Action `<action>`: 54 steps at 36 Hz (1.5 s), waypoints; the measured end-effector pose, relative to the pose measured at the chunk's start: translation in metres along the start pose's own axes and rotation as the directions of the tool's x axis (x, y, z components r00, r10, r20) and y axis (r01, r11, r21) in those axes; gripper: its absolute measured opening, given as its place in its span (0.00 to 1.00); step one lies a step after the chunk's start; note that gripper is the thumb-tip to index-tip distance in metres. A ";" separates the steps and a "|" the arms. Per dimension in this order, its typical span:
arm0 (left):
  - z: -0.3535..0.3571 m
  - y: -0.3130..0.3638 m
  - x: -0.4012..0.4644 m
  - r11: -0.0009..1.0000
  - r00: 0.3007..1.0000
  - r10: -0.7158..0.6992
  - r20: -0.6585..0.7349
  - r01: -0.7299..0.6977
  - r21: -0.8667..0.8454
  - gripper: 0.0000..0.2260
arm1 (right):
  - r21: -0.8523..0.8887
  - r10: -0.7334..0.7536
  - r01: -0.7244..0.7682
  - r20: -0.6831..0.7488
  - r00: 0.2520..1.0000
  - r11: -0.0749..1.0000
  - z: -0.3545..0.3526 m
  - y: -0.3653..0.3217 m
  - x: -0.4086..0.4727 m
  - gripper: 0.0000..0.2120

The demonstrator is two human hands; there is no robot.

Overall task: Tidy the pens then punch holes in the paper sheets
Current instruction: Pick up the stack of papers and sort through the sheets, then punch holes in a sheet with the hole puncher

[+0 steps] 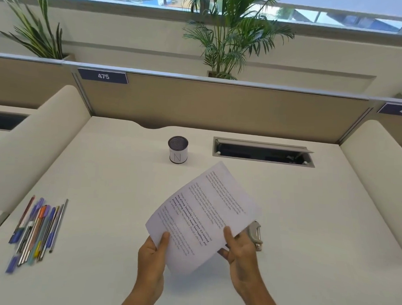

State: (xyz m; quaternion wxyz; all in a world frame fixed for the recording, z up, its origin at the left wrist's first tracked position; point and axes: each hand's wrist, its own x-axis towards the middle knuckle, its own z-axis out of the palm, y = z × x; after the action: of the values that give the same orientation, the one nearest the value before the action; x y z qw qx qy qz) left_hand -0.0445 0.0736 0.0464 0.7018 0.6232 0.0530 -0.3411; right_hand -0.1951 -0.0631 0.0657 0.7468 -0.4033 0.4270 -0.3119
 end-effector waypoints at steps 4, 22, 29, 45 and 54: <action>0.012 -0.013 -0.010 0.999 0.999 -0.040 -0.004 0.040 -0.034 0.07 | -0.136 -0.030 0.016 -0.100 0.995 0.991 0.016 0.017 -0.009 0.12; 0.041 -0.038 -0.033 0.977 0.993 -0.043 0.110 0.019 0.214 0.12 | -0.188 -0.009 -0.061 -0.353 0.936 0.980 -0.062 -0.005 0.017 0.13; 0.062 -0.043 -0.009 0.911 0.978 0.050 0.203 -0.128 0.392 0.12 | -0.279 0.039 -0.153 -0.375 0.926 0.948 -0.148 -0.042 0.036 0.14; 0.158 -0.098 0.060 0.567 0.894 0.227 0.386 -0.444 0.694 0.17 | -0.447 0.135 -0.324 -0.403 0.905 0.834 -0.257 -0.083 0.053 0.10; 0.205 -0.118 0.073 0.458 0.881 0.198 0.429 -0.470 0.755 0.31 | -0.455 0.191 -0.356 -0.369 0.910 0.816 -0.272 -0.079 0.065 0.10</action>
State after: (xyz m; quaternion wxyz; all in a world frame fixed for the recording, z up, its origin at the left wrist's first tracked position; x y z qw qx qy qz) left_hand -0.1247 -0.1421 -0.0443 0.3662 0.8249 -0.3422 -0.2615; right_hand -0.4185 -0.2451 0.0252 0.5742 -0.4675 0.6587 -0.1338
